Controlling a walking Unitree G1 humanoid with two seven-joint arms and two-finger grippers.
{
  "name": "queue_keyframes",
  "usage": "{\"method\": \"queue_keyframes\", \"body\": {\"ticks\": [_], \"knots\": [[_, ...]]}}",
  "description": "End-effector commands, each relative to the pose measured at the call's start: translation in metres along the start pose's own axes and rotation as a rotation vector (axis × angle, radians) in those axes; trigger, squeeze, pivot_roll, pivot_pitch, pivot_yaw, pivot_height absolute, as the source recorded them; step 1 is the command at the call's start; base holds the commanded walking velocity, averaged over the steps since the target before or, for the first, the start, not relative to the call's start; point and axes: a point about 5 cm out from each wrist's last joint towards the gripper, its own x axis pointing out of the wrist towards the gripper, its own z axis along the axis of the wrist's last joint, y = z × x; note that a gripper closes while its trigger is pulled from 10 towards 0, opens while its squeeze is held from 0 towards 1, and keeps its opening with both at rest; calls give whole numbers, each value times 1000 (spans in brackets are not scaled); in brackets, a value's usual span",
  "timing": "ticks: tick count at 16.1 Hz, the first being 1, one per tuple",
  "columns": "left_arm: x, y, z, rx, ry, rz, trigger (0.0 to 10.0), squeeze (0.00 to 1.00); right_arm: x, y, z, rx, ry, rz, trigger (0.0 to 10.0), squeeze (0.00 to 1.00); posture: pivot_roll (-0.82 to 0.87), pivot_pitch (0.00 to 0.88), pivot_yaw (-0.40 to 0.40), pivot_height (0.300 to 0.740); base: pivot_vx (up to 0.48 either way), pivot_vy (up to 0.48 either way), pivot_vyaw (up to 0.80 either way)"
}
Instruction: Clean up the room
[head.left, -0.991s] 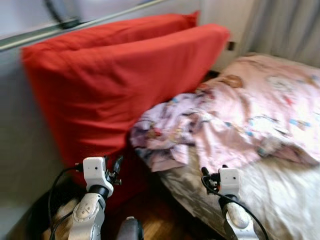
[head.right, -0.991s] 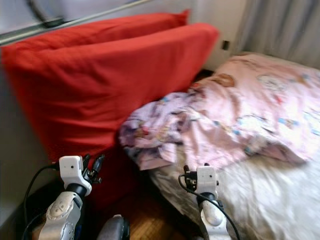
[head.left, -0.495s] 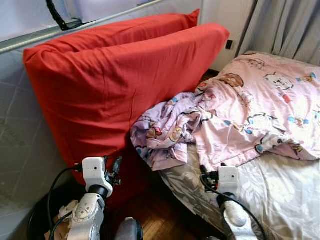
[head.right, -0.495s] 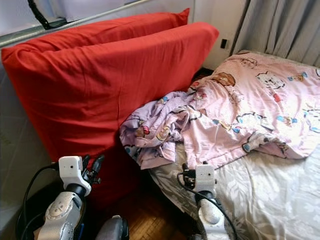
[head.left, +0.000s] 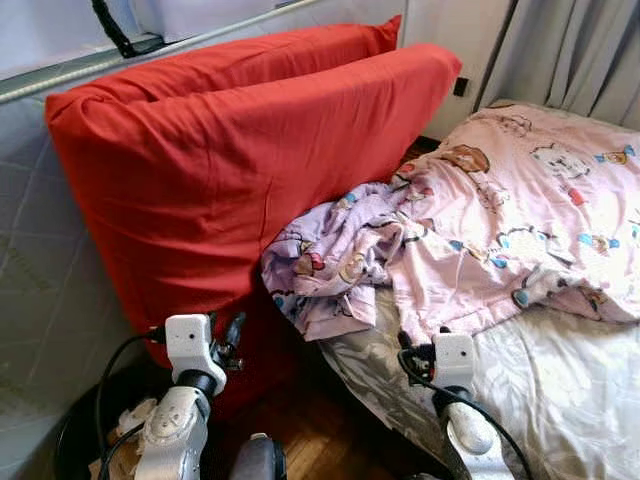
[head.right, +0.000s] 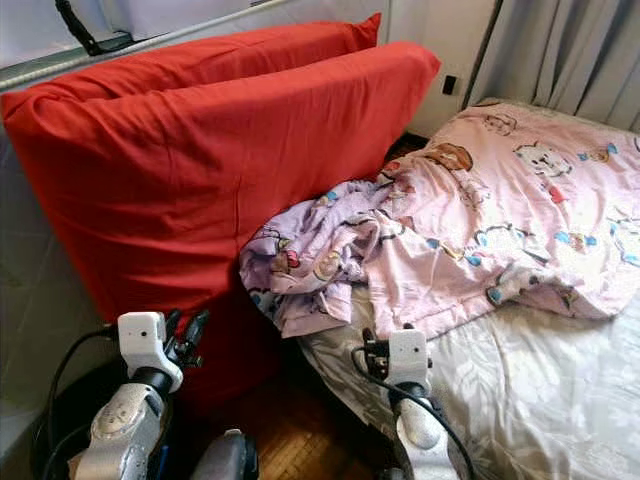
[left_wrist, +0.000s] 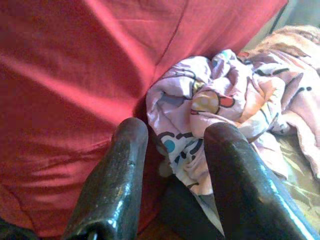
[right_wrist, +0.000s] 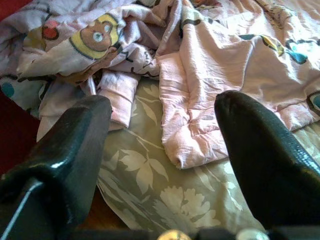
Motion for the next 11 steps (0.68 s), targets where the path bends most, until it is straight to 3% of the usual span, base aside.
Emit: {"method": "queue_keyframes", "body": {"ticks": [1, 2, 11], "knots": [[-2, 6, -3, -2, 11, 16, 10000, 0, 2, 5, 2, -20, 0, 26, 10000, 0, 36, 11, 15, 645, 251, 0, 675], [-2, 6, -3, -1, 10, 15, 10000, 0, 2, 6, 2, -14, -4, 28, 10000, 0, 36, 11, 15, 645, 255, 0, 675], [-3, 6, -2, 2, 5, 10, 10000, 0, 3, 4, -3, -1, 42, -10, 10000, 0, 42, 0, 16, 645, 255, 0, 0]]}}
